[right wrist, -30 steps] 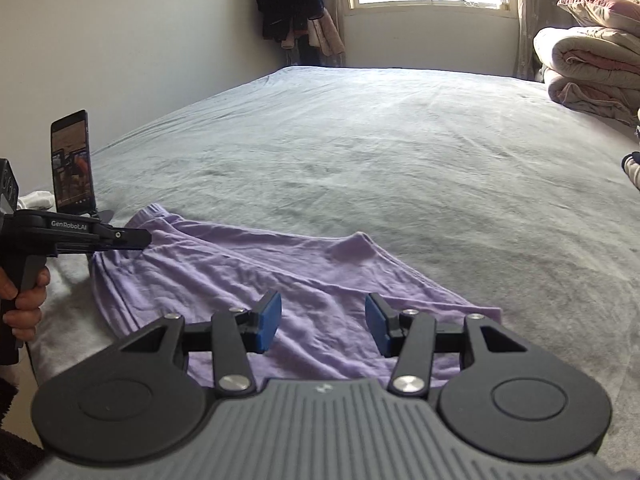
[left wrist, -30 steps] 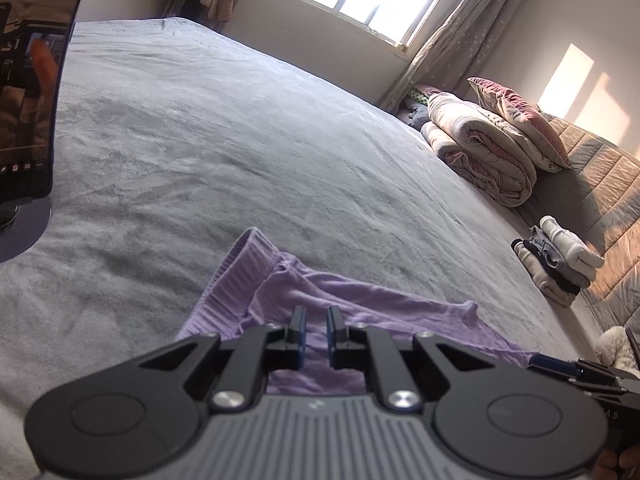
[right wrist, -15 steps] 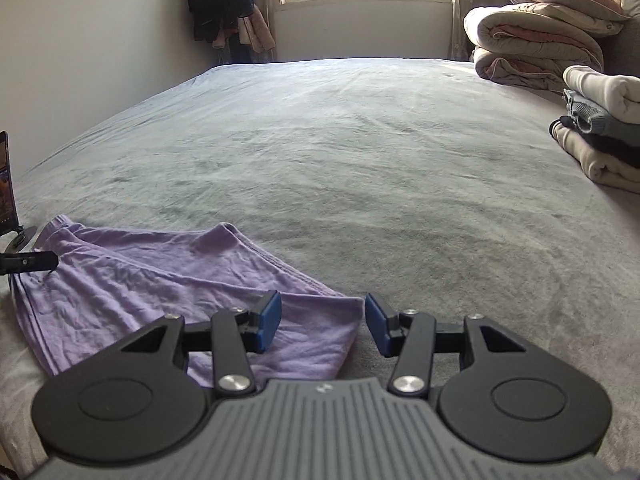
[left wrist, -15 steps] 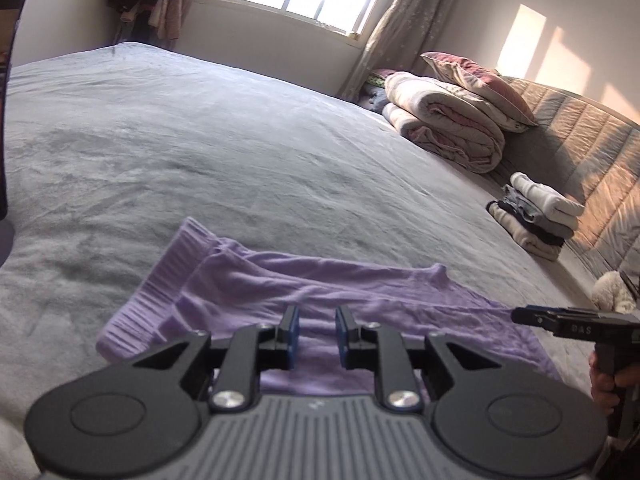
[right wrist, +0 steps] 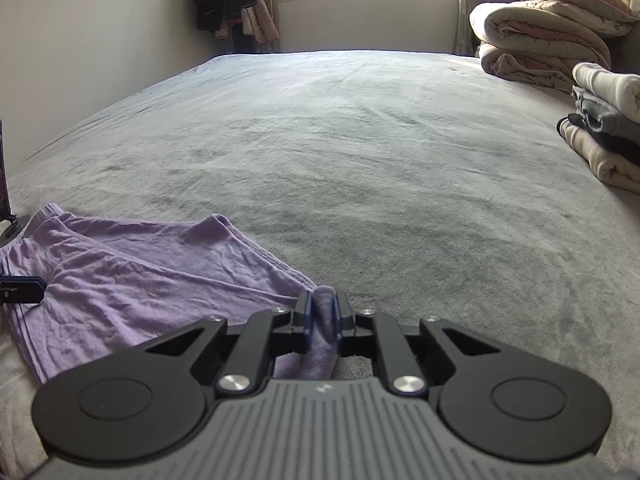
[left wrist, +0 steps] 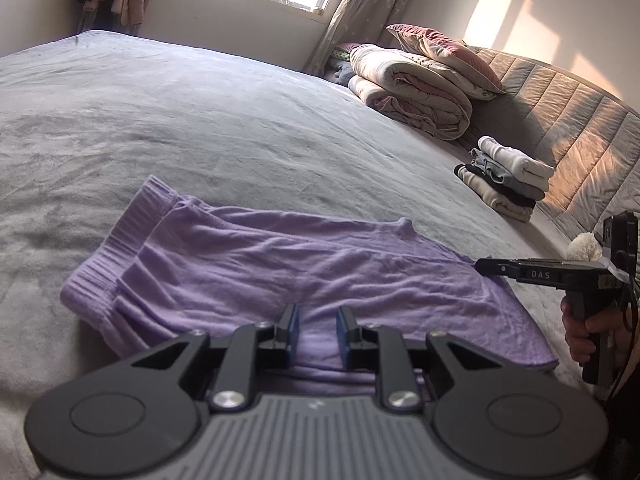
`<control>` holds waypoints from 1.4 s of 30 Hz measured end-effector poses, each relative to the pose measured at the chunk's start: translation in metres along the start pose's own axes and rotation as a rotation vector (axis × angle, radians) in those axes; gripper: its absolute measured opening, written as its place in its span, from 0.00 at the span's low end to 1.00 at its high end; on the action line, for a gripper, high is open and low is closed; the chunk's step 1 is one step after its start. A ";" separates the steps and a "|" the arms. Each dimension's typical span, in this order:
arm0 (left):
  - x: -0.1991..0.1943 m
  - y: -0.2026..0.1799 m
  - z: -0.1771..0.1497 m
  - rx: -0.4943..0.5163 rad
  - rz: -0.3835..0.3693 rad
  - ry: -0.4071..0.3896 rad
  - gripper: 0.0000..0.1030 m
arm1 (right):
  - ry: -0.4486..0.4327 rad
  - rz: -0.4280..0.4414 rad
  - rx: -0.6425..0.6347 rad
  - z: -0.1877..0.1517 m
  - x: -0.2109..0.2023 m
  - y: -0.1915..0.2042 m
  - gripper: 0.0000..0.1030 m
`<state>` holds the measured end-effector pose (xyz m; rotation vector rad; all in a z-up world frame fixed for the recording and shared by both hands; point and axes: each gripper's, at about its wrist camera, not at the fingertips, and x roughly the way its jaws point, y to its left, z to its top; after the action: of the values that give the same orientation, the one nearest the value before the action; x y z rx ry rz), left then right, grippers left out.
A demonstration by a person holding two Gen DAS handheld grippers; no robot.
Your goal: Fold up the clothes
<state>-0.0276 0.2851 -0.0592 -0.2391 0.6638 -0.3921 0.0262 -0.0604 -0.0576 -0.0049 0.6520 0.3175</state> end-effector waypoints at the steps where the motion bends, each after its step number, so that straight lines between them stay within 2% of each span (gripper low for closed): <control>1: -0.001 0.000 0.001 0.000 0.003 -0.004 0.26 | -0.012 0.011 0.003 0.003 -0.002 0.000 0.20; 2: -0.003 0.001 0.001 -0.002 0.007 -0.010 0.26 | -0.019 0.030 0.003 0.006 -0.003 0.001 0.21; 4: -0.008 0.004 0.002 -0.007 0.020 -0.024 0.27 | -0.025 0.078 0.001 0.012 -0.005 0.005 0.33; 5: -0.010 0.005 0.003 -0.011 0.025 -0.030 0.27 | -0.025 0.100 -0.010 0.014 -0.004 0.009 0.34; 13: -0.025 0.020 0.003 -0.033 0.072 -0.063 0.27 | 0.012 0.270 -0.134 0.025 0.018 0.070 0.34; 25: -0.034 0.038 -0.002 -0.035 0.130 -0.056 0.27 | 0.045 0.460 -0.288 0.038 0.046 0.164 0.32; 35: -0.033 0.047 -0.007 -0.035 0.104 -0.032 0.27 | 0.092 0.515 -0.324 0.044 0.081 0.210 0.18; 42: -0.033 0.047 -0.009 -0.018 0.098 -0.023 0.27 | 0.087 0.484 -0.357 0.049 0.099 0.229 0.13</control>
<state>-0.0441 0.3412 -0.0634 -0.2272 0.6536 -0.2890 0.0627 0.1914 -0.0563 -0.2060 0.6710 0.9019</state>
